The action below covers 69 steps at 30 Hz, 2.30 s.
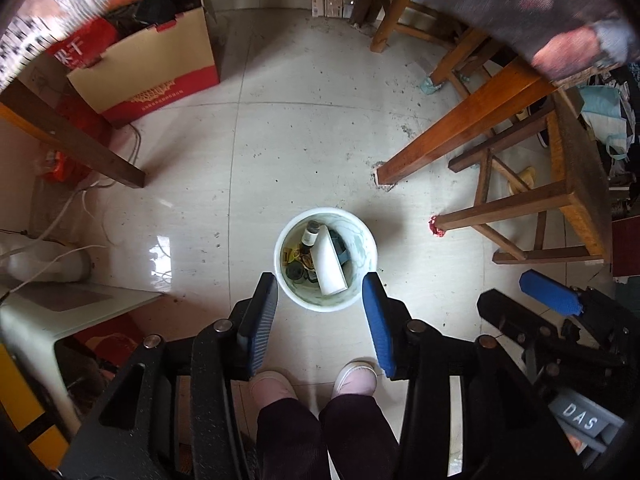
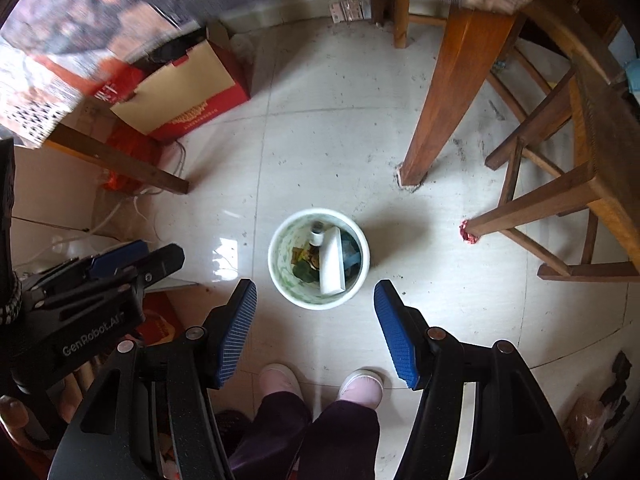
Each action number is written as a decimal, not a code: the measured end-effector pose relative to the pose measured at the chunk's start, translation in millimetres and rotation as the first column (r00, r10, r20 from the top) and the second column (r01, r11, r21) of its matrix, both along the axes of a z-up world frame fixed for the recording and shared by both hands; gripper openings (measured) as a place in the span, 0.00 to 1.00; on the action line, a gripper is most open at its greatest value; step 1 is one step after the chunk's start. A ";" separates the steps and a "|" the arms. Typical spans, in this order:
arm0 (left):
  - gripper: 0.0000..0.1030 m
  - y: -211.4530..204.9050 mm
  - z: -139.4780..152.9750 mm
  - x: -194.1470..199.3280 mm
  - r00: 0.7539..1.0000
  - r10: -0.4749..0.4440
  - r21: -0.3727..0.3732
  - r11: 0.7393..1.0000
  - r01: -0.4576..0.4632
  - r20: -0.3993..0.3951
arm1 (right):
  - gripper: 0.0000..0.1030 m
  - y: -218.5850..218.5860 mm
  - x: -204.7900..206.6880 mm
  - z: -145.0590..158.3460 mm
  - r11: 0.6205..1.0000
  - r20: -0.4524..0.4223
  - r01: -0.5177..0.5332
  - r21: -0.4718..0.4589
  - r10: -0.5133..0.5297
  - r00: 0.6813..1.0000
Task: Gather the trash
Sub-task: 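Move both tools back to the table toward the blue cup and clear container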
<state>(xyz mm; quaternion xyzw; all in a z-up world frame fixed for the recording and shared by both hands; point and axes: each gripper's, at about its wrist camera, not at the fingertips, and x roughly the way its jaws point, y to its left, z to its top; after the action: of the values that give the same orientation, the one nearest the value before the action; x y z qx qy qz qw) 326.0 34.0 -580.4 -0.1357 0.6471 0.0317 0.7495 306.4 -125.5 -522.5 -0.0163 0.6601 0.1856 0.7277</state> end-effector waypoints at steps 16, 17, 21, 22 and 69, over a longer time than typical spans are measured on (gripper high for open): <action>0.42 23.9 265.6 -31.6 0.961 -0.007 0.075 0.997 -0.014 0.277 | 0.56 14.2 -25.2 229.1 0.998 0.234 -0.001 0.061 -0.014 0.972; 0.42 25.0 281.1 -35.2 0.955 -0.008 0.077 0.997 -0.015 0.296 | 0.56 15.6 -29.9 246.5 0.998 0.255 -0.002 0.069 -0.016 0.967; 0.42 26.8 341.8 -52.9 0.929 -0.022 0.087 0.996 -0.012 0.370 | 0.56 16.9 -43.8 300.4 0.995 0.322 -0.001 0.096 -0.030 0.946; 0.42 27.7 358.3 -57.9 0.920 -0.029 0.091 0.996 -0.008 0.392 | 0.56 17.2 -47.6 313.3 0.994 0.338 0.001 0.107 -0.037 0.940; 0.95 18.6 562.8 42.8 0.649 0.004 0.168 0.965 -0.202 0.761 | 0.88 -13.2 67.3 508.7 0.967 0.756 -0.097 0.235 -0.119 0.644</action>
<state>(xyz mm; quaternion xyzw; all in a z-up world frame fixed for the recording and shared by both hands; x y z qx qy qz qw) 368.8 52.5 -17.6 -0.0828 0.2600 0.0923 0.9576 373.7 -138.8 -13.8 0.0044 0.2617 0.2396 0.9349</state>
